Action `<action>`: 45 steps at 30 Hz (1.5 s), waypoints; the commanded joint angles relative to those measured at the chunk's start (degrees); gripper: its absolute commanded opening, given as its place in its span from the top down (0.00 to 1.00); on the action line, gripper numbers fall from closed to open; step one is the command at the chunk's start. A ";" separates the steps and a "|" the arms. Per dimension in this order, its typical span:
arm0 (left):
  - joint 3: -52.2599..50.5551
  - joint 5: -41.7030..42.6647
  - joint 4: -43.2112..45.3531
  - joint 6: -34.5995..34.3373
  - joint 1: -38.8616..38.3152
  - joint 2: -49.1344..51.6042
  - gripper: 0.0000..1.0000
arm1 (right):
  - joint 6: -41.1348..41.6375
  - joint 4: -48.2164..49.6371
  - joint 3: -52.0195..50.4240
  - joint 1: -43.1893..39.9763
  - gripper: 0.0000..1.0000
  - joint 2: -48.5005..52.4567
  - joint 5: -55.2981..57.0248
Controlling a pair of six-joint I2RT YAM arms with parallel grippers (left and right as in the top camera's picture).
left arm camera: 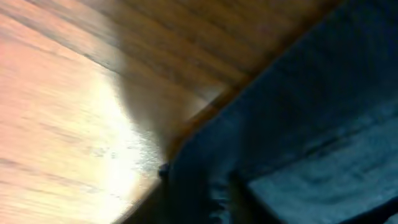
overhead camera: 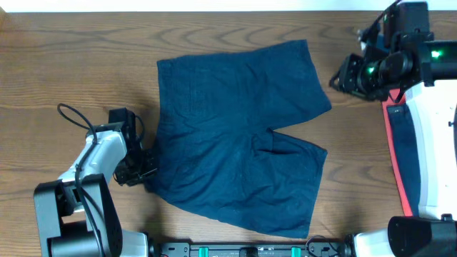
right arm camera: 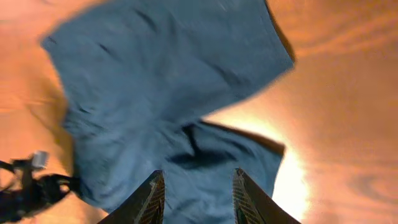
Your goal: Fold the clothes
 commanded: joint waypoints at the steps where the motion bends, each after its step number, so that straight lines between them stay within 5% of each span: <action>1: -0.39 5.88 -0.39 0.15 0.20 0.61 0.91 | -1.66 -0.74 -4.81 0.31 0.65 0.85 2.93; 12: 0.90 8.04 -2.23 0.33 0.20 0.52 0.94 | -0.42 6.25 -36.50 0.31 0.61 0.87 0.15; 20: 0.90 10.10 -0.22 0.33 0.20 0.55 0.94 | 3.39 9.92 -50.51 0.31 0.52 0.87 -1.51; 34: 0.90 15.08 4.83 0.33 0.02 0.55 0.94 | 2.36 10.29 -54.71 0.61 0.56 0.55 -3.74; 36: 0.90 15.10 4.83 0.33 0.02 0.55 0.94 | 4.46 13.99 -56.02 0.66 0.64 0.55 -3.04; 38: 0.90 15.08 4.81 0.35 0.02 0.55 0.94 | 6.23 19.69 -57.31 0.63 0.86 0.55 -2.64; 40: 0.90 15.08 4.81 0.35 0.02 0.55 0.94 | 8.22 24.35 -58.51 0.66 0.97 0.57 -2.67; 45: 0.90 15.10 4.79 0.33 0.02 0.55 0.94 | 13.97 33.46 -62.25 0.66 0.99 0.57 -1.90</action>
